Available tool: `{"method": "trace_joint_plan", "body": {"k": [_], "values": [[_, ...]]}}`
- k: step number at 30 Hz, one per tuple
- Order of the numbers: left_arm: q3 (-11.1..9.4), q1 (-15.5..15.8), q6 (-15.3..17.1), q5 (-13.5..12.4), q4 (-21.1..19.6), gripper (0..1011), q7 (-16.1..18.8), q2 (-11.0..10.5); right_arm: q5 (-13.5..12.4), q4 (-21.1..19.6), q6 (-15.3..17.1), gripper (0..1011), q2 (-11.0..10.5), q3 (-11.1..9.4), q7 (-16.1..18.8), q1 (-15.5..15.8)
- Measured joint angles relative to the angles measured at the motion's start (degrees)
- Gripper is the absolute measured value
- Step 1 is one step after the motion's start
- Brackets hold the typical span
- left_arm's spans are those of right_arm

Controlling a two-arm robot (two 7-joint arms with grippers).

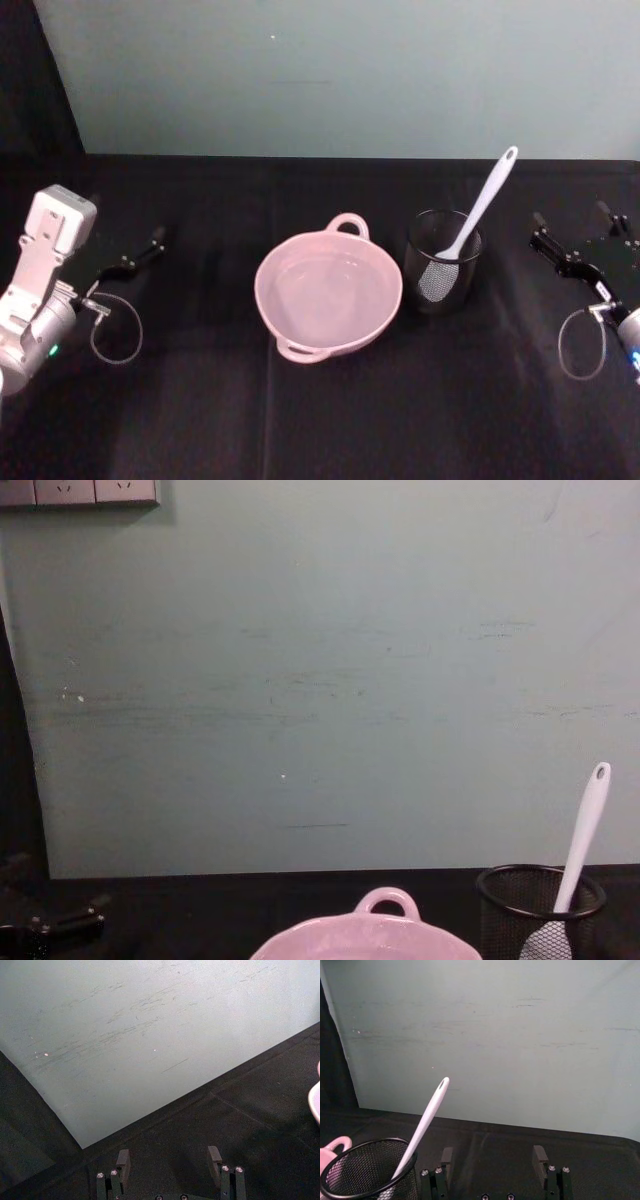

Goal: Use the one hand to pick up the spoon and stir the clear water in the bowl.

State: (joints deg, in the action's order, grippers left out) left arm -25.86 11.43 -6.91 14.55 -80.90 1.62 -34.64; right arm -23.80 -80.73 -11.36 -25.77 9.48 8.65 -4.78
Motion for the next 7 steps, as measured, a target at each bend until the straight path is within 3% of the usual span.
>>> {"method": "trace_joint_plan", "body": {"k": [7], "values": [[0.0, 0.0, 0.0, 0.0, 0.0, 1011, 0.0, 0.0, 0.0, -0.1, 0.0, 1003, -0.1, 0.0, 0.0, 0.0]]}}
